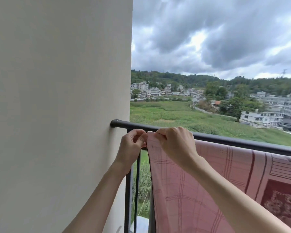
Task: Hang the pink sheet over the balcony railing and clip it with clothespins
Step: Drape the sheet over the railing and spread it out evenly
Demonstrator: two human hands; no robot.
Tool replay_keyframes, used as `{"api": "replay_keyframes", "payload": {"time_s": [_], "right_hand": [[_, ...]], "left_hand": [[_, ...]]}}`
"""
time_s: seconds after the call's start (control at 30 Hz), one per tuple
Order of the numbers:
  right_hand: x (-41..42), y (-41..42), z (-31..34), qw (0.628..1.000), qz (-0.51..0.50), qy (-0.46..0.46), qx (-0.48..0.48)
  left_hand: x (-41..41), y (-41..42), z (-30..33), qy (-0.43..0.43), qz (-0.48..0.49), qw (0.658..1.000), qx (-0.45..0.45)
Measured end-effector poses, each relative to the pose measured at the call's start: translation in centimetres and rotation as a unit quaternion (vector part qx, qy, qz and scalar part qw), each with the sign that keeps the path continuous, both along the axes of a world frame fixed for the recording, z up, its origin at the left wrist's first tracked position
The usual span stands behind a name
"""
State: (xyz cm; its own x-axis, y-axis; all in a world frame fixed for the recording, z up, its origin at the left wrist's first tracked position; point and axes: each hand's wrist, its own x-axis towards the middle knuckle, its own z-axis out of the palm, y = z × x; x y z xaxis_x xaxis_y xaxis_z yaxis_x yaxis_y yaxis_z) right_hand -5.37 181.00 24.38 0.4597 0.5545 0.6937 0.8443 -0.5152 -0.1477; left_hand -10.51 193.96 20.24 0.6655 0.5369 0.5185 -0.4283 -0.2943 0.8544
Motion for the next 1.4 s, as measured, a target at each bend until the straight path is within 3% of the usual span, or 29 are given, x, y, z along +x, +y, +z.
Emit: {"api": "replay_keyframes", "payload": {"time_s": [0.13,0.33,0.47,0.6,0.73,0.87,1.0,1.17,1.4], "right_hand": [[-0.9,0.9,0.4,0.999,-0.023,0.008,0.027],[-1.6,2.8,1.4,0.998,-0.015,-0.027,0.061],[-2.0,2.4,-1.1,1.000,-0.016,-0.016,0.002],[-3.1,0.1,-5.1,0.996,0.020,-0.086,0.018],[-3.6,-3.0,-11.1,0.994,0.026,-0.103,0.020],[-3.2,-6.1,-18.5,0.997,-0.007,-0.027,-0.073],[-2.7,-8.4,-25.4,0.989,-0.014,0.081,-0.126],[-1.4,-10.8,-34.3,0.961,0.006,0.204,-0.186],[1.1,-14.1,-51.5,0.916,0.034,0.301,-0.264]], "left_hand": [[-0.4,0.6,0.2,0.006,-0.020,0.999,-0.026],[-0.8,2.1,1.0,-0.060,-0.046,0.995,-0.067],[-1.5,1.7,-2.0,0.021,-0.101,0.991,-0.080],[-2.6,0.1,-5.6,0.089,-0.164,0.981,-0.046],[-3.1,-2.0,-9.4,0.092,-0.098,0.990,-0.033],[-3.6,-4.3,-14.4,0.108,-0.038,0.993,-0.007],[-4.2,-6.0,-20.8,0.166,-0.047,0.984,-0.044],[-4.1,-8.1,-29.8,0.245,-0.024,0.964,-0.097],[-1.9,-12.8,-46.5,0.311,0.017,0.944,-0.112]]}}
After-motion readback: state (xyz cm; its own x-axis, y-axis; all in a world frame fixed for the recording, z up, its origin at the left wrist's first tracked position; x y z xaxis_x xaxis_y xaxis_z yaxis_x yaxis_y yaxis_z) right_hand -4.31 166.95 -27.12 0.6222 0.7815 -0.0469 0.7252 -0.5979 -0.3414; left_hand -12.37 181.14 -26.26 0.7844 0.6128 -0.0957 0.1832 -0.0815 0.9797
